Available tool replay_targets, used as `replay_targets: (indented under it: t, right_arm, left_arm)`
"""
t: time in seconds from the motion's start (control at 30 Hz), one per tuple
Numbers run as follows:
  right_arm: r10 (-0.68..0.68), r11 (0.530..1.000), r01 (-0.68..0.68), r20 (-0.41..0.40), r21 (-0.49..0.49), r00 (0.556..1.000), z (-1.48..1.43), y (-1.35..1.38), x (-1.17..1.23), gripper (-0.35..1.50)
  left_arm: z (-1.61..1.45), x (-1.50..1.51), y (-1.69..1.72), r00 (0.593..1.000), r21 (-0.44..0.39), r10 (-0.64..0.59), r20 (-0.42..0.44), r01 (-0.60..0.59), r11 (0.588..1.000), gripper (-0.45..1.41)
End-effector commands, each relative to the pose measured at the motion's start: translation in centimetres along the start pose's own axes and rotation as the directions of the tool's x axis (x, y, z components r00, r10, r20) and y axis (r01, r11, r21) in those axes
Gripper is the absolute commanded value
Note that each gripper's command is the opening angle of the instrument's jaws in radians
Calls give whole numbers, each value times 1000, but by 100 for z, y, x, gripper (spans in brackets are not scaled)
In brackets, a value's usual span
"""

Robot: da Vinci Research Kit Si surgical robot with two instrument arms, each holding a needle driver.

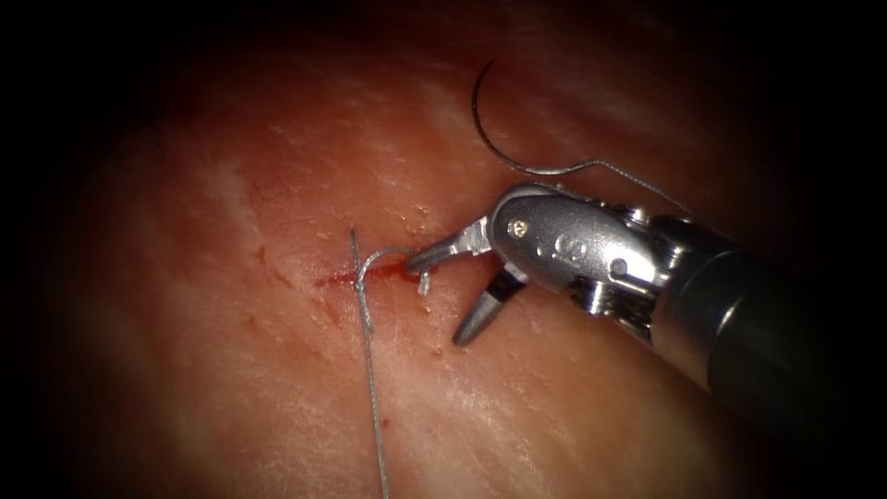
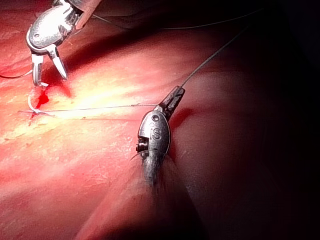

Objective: Wound Closure

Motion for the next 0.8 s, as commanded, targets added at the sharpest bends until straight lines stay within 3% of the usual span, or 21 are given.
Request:
replay_targets:
  t: [0.03,0.23,0.3,0.47,0.67,0.8]
  right_arm:
    - [13,1000,-13,-3,-25,1000,-6,12,1,130]
    - [98,988,-101,-33,-118,995,-45,18,1,131]
    - [149,969,-164,-92,-187,985,-61,22,0,135]
    - [161,964,-187,-144,-191,976,-55,18,0,133]
    - [146,932,-226,-278,-284,950,0,15,-6,120]
    - [123,928,-208,-273,-309,954,39,11,-17,106]
  left_arm:
    - [0,-9,-4,1000,18,5,6,-6,1000,-45]
    - [-31,1,-54,999,110,35,40,-39,993,-45]
    - [-54,13,-87,997,157,51,56,-59,986,-45]
    - [-77,20,-111,996,193,58,61,-69,979,-45]
    - [-119,39,-154,995,231,55,80,-72,970,-45]
    - [-127,45,-168,995,225,61,76,-77,971,-45]
